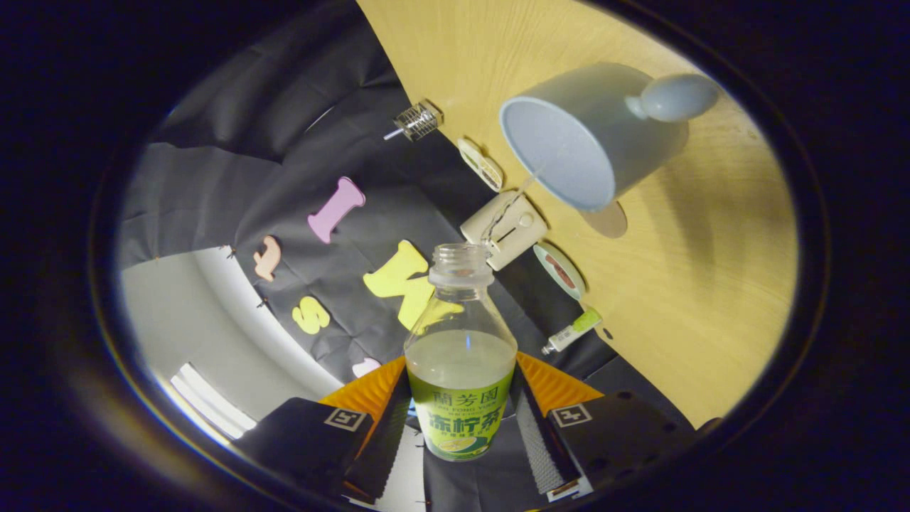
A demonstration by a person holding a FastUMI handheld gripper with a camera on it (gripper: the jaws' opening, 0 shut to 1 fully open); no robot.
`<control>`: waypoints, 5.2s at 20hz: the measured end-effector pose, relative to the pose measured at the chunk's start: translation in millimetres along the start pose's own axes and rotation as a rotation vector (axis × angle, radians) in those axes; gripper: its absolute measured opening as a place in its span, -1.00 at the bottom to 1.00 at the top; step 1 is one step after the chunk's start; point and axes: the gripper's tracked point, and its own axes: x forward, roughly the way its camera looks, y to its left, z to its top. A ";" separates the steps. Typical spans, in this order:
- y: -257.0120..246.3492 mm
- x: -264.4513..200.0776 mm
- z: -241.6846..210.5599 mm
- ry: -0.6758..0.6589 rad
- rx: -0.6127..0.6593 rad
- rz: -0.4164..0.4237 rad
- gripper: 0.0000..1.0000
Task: Take the bottle from table, then pour the juice into the cup, finally place the bottle on the coaster
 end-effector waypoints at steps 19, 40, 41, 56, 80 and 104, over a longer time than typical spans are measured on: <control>27.0 -2.2 2.0 0.031 0.108 0.042 0.58; 9.0 2.8 -27.4 0.008 -0.808 -0.177 0.58; 8.4 2.9 -29.7 0.005 -0.872 -0.184 0.59; -40.4 19.8 -31.9 -0.037 -1.824 -0.349 0.60; -72.0 116.2 96.0 -0.151 -2.121 -0.653 0.62; -49.5 76.0 69.1 -0.144 -2.152 -0.644 1.00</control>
